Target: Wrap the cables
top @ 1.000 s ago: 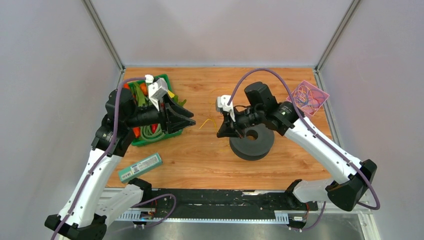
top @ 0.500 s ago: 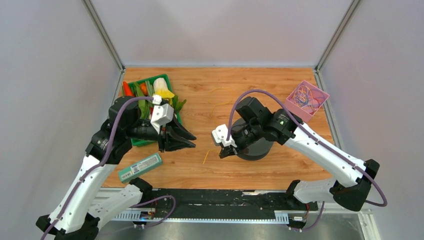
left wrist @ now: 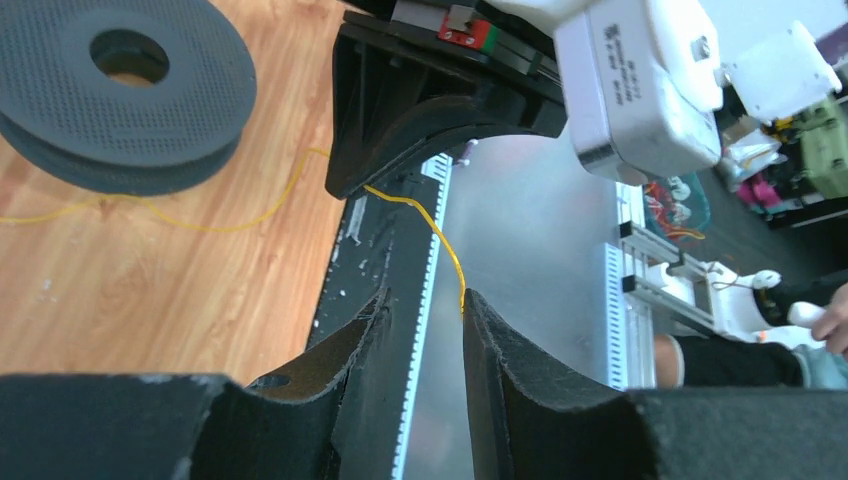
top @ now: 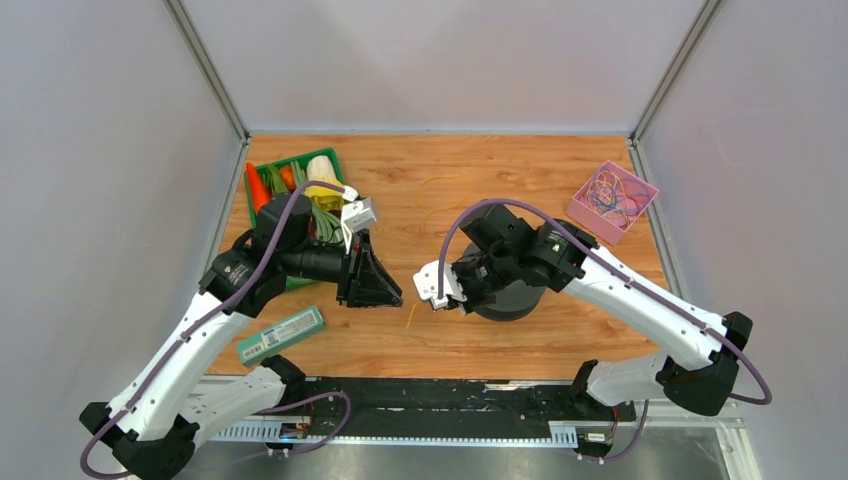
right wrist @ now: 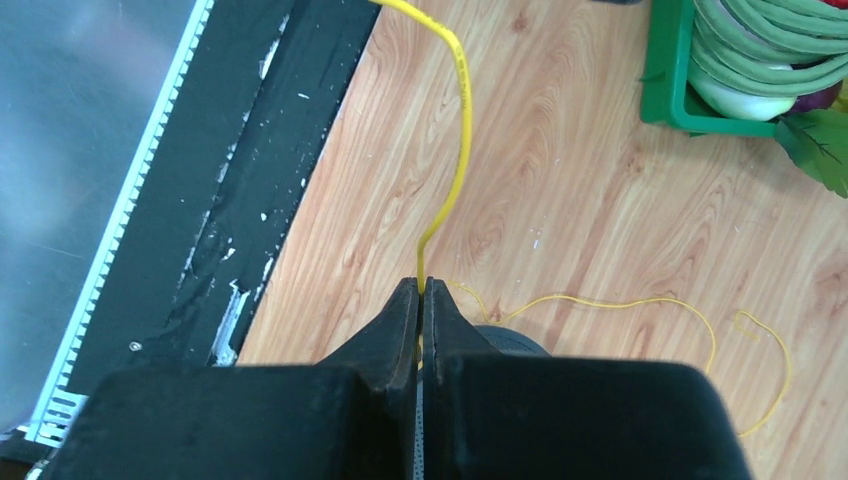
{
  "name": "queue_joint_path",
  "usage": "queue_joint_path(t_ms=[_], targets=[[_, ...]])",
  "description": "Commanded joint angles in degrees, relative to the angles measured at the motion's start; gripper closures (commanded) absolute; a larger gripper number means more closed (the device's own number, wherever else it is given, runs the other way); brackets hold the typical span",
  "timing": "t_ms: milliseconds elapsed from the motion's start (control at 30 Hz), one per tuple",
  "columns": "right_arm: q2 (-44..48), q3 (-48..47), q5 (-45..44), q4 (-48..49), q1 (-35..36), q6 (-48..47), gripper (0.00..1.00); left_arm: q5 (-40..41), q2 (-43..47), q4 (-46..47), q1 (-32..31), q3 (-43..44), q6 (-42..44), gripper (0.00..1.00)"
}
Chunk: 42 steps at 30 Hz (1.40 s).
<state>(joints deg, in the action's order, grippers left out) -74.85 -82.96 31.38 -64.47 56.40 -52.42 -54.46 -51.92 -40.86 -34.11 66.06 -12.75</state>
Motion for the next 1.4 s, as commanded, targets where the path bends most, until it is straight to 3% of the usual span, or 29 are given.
queue_joint_path(t_ms=[0, 367, 733, 900, 1000, 1033, 1167, 1367], targets=[[0.2, -2.5, -3.8, -1.1, 1.5, -2.6, 1.00, -1.6, -0.2, 4.9, -1.2, -2.6, -10.4, 0.60], [0.4, -2.5, -5.4, -0.4, 3.5, -3.5, 1.00, -3.7, -0.3, 13.7, -3.2, -7.3, -18.5, 0.56], [0.1, -2.6, -4.8, 0.3, 3.5, -2.9, 1.00, -4.6, 1.3, 16.6, -4.7, -10.7, -18.6, 0.60], [-0.1, -2.9, -4.4, 0.4, 3.5, -2.2, 1.00, -4.6, 1.2, 19.8, -4.7, -11.0, -20.1, 0.74], [0.1, -2.6, -4.2, 1.1, 3.5, -1.3, 1.00, -5.3, 2.1, 23.8, -4.7, -11.7, -21.6, 0.97], [0.1, -2.1, -4.3, 1.5, 3.5, -0.8, 1.00, -5.5, 2.4, 25.3, -4.7, -12.0, -22.3, 1.00], [1.0, 0.0, -3.6, 5.2, 2.1, 4.1, 1.00, -5.0, 3.9, 29.3, -4.7, -11.4, -21.8, 1.00], [2.3, 1.4, 10.8, 15.7, -4.0, 19.4, 1.00, 5.5, 7.1, 32.1, -2.1, -8.8, -17.7, 1.00]])
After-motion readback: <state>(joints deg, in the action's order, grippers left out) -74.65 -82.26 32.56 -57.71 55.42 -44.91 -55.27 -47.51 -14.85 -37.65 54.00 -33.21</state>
